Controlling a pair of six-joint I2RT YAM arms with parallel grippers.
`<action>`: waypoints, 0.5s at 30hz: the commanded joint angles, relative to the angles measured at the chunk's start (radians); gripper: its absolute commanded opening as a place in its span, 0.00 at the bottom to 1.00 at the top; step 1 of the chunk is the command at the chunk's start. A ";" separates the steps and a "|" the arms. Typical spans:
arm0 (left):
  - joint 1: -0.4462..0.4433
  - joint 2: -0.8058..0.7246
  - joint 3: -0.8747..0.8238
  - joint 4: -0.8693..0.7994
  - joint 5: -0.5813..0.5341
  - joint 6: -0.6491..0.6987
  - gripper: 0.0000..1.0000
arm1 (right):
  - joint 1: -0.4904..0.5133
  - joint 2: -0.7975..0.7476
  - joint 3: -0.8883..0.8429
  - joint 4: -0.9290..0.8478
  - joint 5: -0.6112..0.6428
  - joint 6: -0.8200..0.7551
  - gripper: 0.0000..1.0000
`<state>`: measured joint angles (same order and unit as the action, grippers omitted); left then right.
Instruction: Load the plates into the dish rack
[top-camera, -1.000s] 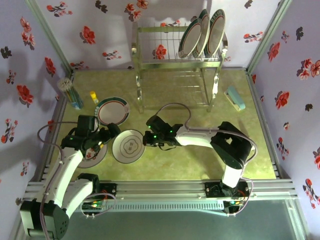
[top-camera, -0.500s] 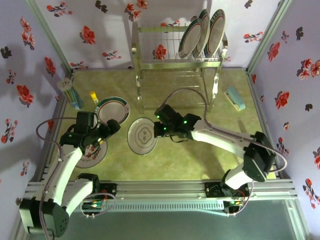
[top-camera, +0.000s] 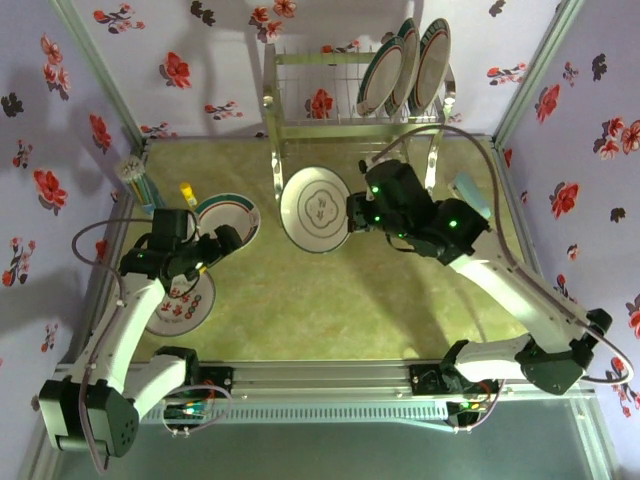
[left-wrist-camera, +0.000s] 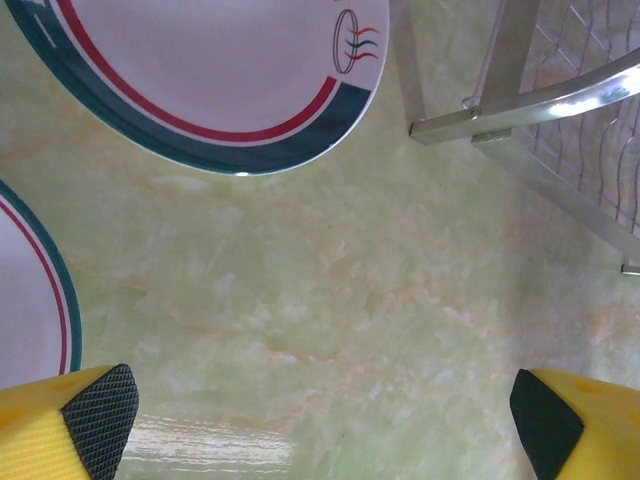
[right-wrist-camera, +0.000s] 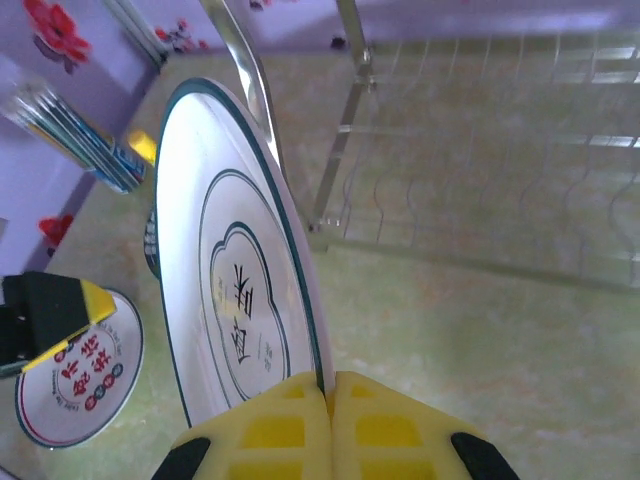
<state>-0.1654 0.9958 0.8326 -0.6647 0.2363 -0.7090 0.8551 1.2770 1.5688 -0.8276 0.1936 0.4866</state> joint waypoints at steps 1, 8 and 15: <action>0.008 0.022 0.061 0.012 -0.009 0.043 1.00 | -0.007 -0.014 0.140 -0.039 0.107 -0.109 0.00; 0.008 0.055 0.102 0.021 -0.007 0.040 1.00 | -0.020 0.063 0.418 -0.001 0.276 -0.246 0.00; 0.007 0.052 0.105 0.024 -0.009 0.029 1.00 | -0.029 0.149 0.603 0.109 0.487 -0.313 0.00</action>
<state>-0.1654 1.0481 0.9085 -0.6498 0.2363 -0.6956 0.8337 1.4017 2.1128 -0.8314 0.5354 0.2317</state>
